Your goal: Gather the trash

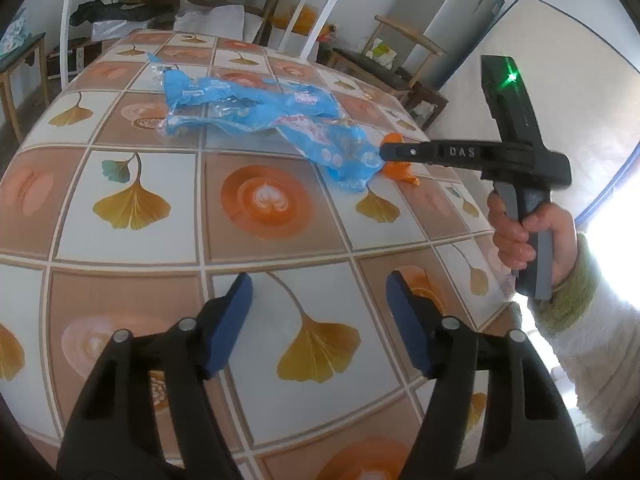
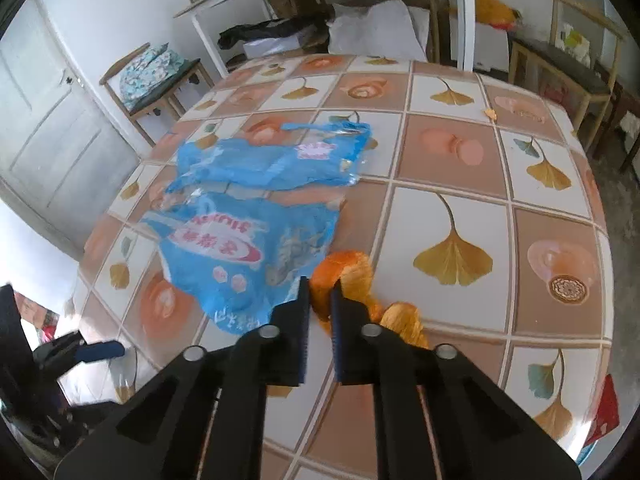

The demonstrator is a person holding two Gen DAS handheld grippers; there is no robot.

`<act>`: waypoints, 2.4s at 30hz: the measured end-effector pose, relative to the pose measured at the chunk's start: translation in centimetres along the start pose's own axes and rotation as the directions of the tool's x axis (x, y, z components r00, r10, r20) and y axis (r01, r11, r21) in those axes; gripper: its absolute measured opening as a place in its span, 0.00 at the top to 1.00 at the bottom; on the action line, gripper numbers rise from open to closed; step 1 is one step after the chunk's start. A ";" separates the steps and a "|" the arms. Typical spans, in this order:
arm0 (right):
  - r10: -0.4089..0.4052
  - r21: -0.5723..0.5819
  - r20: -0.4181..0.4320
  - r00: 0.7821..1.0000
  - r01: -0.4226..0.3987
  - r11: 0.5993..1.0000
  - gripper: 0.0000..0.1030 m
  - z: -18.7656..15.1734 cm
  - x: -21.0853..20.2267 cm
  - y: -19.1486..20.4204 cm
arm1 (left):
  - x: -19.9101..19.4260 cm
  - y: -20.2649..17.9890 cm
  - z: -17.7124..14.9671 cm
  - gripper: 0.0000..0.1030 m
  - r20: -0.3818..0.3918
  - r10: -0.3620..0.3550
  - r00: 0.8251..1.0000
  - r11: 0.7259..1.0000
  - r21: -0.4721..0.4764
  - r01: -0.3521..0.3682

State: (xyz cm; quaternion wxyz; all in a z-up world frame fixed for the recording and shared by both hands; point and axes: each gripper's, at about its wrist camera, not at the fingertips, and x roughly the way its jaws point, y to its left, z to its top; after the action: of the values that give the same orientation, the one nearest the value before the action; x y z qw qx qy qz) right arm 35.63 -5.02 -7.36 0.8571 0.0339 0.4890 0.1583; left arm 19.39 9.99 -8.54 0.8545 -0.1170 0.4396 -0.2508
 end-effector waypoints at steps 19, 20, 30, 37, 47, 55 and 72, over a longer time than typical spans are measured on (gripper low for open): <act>0.072 -0.210 0.019 0.997 -0.067 0.976 0.48 -10.7 -7.8 6.7 | -0.3 -2.6 -1.9 0.40 -0.042 -0.061 0.997 0.996 0.062 0.063; 0.103 -0.155 0.042 0.994 -0.095 0.983 0.48 -10.0 -8.3 5.4 | -0.2 -2.7 -1.8 0.40 -0.044 -0.060 0.997 0.996 0.065 0.063; -0.101 0.107 0.088 0.991 0.091 0.990 0.61 -3.9 -3.9 -3.4 | 0.6 -3.7 -1.8 0.40 -0.058 -0.059 0.997 0.995 0.082 0.064; -0.168 -0.040 0.031 0.985 0.169 0.985 0.77 -3.1 -0.9 -1.8 | 0.8 -3.5 -1.8 0.40 -0.054 -0.069 0.996 0.995 0.075 0.072; -0.117 -0.026 0.058 0.991 0.119 0.993 0.91 -3.4 -3.0 -0.6 | 0.8 -3.1 -1.7 0.40 -0.050 -0.083 0.995 0.995 0.053 0.085; 0.229 0.009 0.056 0.972 -0.230 0.973 0.90 -6.3 -7.4 2.4 | 0.6 -2.7 -1.5 0.40 -0.045 -0.085 0.995 0.996 0.035 0.086; 0.364 0.201 0.093 0.927 -0.375 0.905 0.59 -6.8 -6.4 -0.3 | 0.2 -2.3 -1.1 0.40 -0.027 -0.077 0.997 0.997 0.027 0.078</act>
State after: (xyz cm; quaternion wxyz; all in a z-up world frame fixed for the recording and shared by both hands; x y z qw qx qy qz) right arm 26.88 -7.95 -5.70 0.8156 0.2226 0.4649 0.2630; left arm 17.85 7.91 -8.36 0.8399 -0.1185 0.4423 -0.2915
